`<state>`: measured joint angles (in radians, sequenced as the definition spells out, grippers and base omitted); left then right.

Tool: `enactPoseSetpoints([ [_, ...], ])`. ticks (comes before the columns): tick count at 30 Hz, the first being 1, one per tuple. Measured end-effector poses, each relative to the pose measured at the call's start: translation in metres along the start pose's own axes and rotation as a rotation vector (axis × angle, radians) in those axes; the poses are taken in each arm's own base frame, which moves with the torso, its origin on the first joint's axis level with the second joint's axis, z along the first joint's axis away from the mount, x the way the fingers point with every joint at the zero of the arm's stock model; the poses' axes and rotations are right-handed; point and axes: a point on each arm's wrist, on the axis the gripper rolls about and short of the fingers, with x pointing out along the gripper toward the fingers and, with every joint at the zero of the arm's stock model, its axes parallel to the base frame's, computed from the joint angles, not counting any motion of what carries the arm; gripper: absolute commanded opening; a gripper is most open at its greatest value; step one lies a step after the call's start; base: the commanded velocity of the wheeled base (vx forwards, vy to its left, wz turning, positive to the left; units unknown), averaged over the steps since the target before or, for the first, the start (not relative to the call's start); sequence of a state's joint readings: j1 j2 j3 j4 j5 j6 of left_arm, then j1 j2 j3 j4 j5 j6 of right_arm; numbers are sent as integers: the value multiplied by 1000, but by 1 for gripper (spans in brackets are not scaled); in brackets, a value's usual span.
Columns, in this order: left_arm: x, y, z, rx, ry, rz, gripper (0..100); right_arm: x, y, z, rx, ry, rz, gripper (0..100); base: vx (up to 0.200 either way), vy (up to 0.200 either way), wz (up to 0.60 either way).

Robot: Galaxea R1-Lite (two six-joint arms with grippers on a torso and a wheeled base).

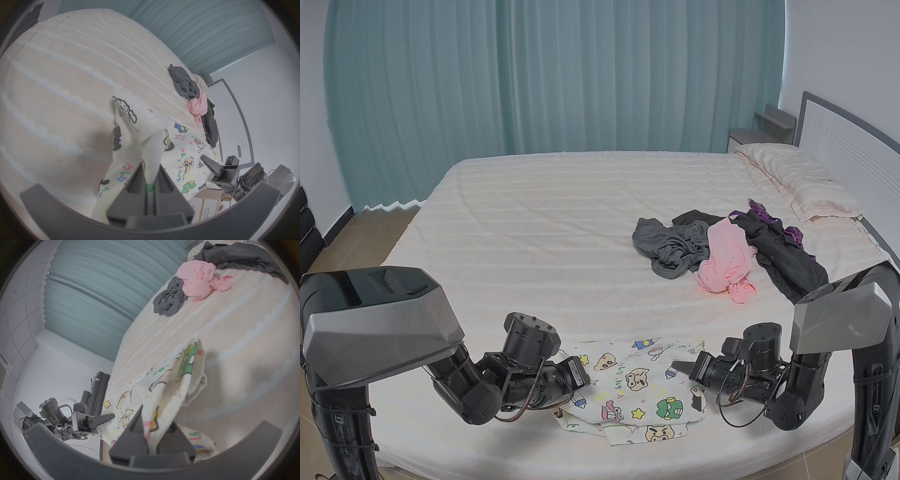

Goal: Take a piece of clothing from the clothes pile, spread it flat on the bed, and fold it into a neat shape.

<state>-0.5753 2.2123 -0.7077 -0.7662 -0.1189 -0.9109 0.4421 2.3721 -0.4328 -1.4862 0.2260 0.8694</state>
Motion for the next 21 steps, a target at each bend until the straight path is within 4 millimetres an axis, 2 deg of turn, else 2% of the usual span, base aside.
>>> enactPoseSetpoints([
  [6,0,0,0,1,0,1,0,0,-1,0,1,-1,-3,0,0,-200,0],
  [19,4,7,-1,22,-3,35,0,4,-13,0,-68,-1,-36,0,0,0,0],
  [20,4,8,-1,32,-6,43,100,5,-14,0,-71,0,-38,0,0,0,0],
  [21,5,10,-1,43,-20,62,100,5,-15,0,-77,1,-42,100,0,0,0],
])
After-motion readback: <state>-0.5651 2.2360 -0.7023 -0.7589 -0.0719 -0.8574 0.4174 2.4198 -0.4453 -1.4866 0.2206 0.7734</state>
